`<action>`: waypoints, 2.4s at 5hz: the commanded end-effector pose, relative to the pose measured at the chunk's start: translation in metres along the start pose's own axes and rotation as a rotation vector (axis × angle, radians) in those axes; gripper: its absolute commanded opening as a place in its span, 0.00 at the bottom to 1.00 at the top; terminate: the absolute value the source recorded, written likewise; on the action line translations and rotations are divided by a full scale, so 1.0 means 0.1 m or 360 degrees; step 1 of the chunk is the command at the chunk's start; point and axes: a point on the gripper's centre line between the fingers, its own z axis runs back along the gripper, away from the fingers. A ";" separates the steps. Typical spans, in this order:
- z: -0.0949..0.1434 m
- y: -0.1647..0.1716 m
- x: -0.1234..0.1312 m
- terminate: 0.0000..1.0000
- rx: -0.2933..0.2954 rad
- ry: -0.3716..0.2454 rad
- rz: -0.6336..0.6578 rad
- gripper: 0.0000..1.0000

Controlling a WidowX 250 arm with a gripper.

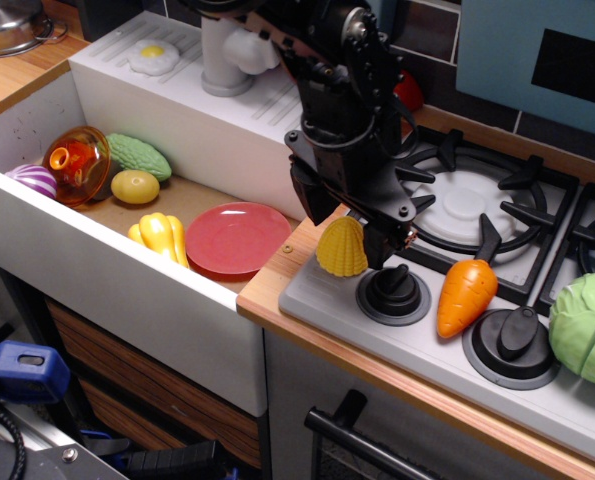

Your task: Put corn on plate

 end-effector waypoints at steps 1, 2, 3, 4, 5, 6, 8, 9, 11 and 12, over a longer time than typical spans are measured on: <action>-0.05 0.10 0.11 0.00 -0.0009 -0.0095 -0.0009 1.00; -0.11 0.11 0.15 0.00 -0.0018 -0.0085 0.0030 0.00; -0.11 0.11 0.23 0.00 -0.0037 -0.0064 0.0050 0.00; 0.00 0.16 0.29 0.00 0.0015 -0.0023 0.0035 0.00; 0.15 0.47 0.33 0.00 0.0100 0.0025 -0.0060 0.00; 0.17 0.81 0.33 0.00 0.0114 0.0026 -0.0154 0.00; -0.28 1.27 0.11 0.00 0.0115 -0.0096 -0.0283 0.00; -0.52 1.37 -0.07 0.00 0.0073 -0.0067 -0.0247 0.00; -0.75 1.40 -0.15 0.00 0.0064 -0.0148 -0.0269 0.00; -0.71 1.38 -0.11 0.00 0.0038 -0.0133 -0.0247 1.00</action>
